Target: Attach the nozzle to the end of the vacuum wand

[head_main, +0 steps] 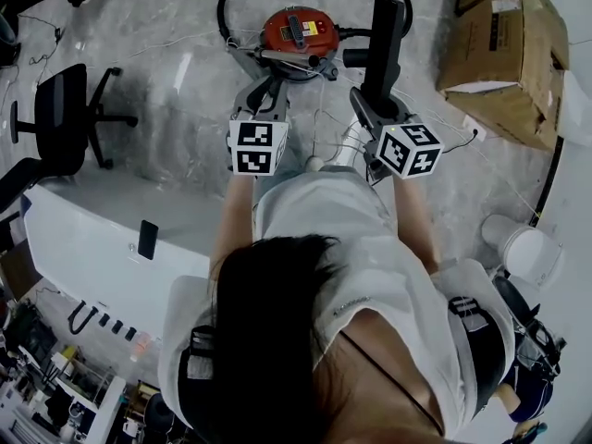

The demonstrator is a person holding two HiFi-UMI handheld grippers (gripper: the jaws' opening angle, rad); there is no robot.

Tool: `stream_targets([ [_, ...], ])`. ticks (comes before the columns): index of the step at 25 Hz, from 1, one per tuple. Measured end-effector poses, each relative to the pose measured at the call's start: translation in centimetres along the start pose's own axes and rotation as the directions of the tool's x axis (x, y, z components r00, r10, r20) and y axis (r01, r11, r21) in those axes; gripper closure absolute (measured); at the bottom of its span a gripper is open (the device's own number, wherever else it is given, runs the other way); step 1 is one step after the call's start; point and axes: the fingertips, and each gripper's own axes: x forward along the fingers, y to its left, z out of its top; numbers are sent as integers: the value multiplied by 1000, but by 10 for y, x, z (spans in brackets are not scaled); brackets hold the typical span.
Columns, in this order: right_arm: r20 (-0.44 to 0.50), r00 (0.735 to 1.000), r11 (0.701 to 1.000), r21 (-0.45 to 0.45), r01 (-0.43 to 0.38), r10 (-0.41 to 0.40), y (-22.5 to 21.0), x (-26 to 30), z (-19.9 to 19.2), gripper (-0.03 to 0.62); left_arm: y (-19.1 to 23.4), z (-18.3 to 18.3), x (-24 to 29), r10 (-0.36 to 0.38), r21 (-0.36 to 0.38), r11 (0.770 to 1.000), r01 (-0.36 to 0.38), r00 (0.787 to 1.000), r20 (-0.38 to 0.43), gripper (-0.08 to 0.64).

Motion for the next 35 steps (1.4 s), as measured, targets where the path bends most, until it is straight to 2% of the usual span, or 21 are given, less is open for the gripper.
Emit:
stream_targets([
  [3,-6,1000,1000,15,18,-18,1,6,-1,485,7,-5,6,-23,12,1000,24,999,-30,506],
  [6,-1,999,999,32,37,-37,-2,15,4,485,11,-2,16,-53,72,996,56,998,-45,497],
  [10,7,999,999,17,49,-50,-5,27,14,485,17,6,31,-125,113,985,127,992,-27,489],
  [13,5,997,997,28,77,-77,-10,36,16,485,23,-1,43,-168,164,970,177,983,-68,445],
  [16,10,994,992,67,105,-106,-14,43,18,485,22,-10,54,-211,248,939,238,969,-130,400],
  [19,6,992,988,93,126,-127,-13,51,17,485,23,-17,65,-232,322,906,276,958,-167,391],
  [23,2,988,981,120,153,-154,-13,53,14,485,30,-21,82,-256,371,875,313,947,-195,388],
  [26,-15,986,978,124,166,-165,-15,53,11,485,30,-28,93,-284,415,835,361,929,-236,359],
  [30,-28,985,976,135,172,-169,-20,50,11,485,27,-39,105,-267,492,783,380,921,-285,347],
  [33,-37,986,977,132,168,-165,-27,52,13,485,20,-48,116,-250,559,735,385,919,-304,347],
  [35,-43,987,979,125,160,-156,-28,53,16,485,18,-54,122,-246,567,724,393,915,-320,347],
])
